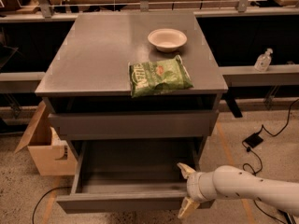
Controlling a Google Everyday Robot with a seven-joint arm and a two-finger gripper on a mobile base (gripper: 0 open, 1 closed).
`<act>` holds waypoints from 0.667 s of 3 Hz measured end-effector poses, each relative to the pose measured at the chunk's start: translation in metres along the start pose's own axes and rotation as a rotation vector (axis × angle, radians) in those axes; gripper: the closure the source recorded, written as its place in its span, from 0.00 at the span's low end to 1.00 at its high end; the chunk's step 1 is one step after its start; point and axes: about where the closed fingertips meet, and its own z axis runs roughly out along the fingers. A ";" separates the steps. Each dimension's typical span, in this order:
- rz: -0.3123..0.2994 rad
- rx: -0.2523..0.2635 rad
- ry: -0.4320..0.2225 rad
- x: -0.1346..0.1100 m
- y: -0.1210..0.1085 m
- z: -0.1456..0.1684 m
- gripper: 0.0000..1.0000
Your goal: Open middle drawer
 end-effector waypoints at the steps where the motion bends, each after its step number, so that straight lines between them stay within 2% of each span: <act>1: 0.001 0.026 0.015 0.001 -0.011 -0.024 0.00; 2: 0.020 0.060 0.014 0.010 -0.025 -0.057 0.00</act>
Offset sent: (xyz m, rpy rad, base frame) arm 0.0155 -0.0854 0.0842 0.0074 -0.0630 -0.1104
